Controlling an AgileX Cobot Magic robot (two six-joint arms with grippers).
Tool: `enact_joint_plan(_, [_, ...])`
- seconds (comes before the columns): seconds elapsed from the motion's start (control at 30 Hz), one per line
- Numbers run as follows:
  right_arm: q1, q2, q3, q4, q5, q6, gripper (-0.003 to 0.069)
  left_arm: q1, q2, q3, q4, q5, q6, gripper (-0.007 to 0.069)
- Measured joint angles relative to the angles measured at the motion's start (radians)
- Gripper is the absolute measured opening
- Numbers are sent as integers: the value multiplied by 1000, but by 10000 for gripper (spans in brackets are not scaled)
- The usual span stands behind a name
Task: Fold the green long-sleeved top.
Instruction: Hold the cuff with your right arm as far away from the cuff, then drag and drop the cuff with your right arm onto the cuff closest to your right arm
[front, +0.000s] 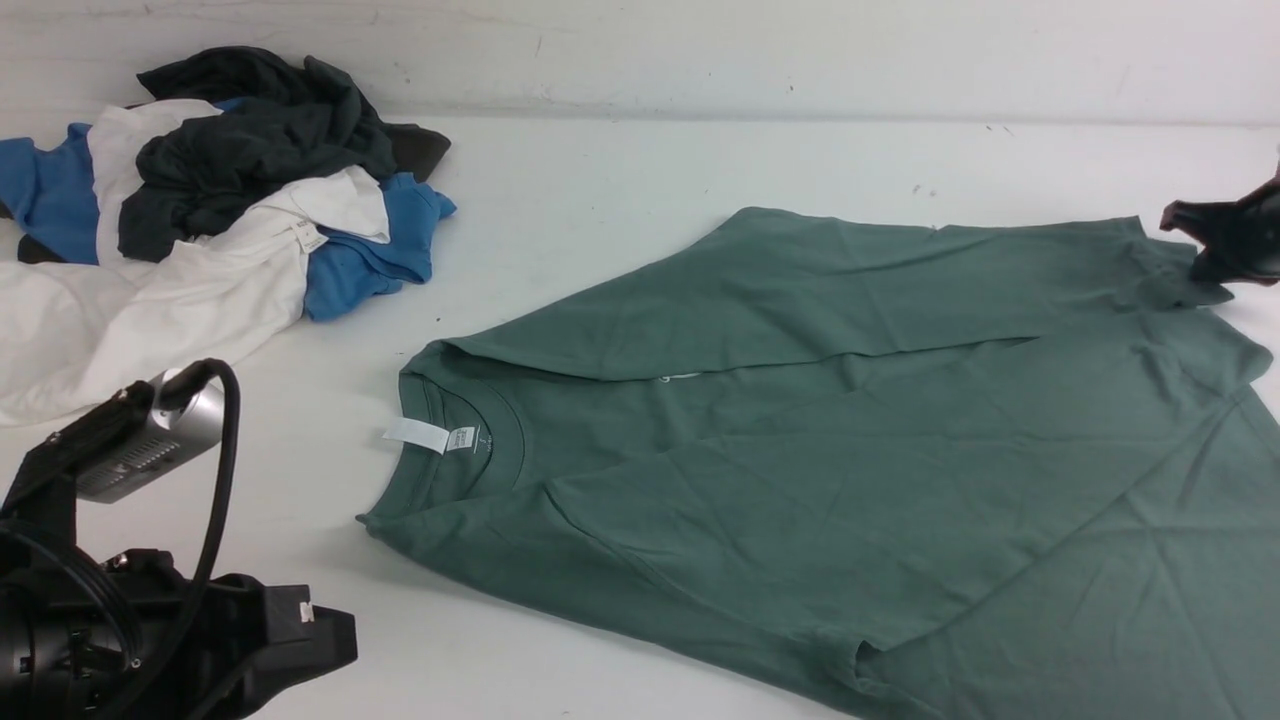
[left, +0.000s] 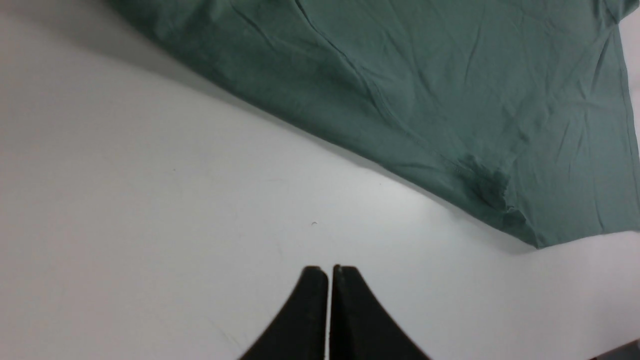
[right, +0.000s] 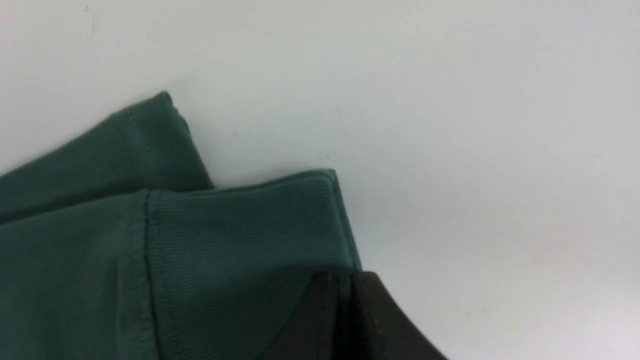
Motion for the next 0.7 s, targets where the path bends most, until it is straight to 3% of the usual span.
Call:
enact_joint_plan(0.4, [4,-200,-40,-21,114,16,2,0,0,0,0,-27,0,-1])
enact_joint_plan(0.6, [29,-459,96,-160,151,104,2,0,0,0,0,-26,0,-1])
enact_joint_plan(0.7, [33,-629,210,-227,252,170,2,0,0,0,0,-24,0,-1])
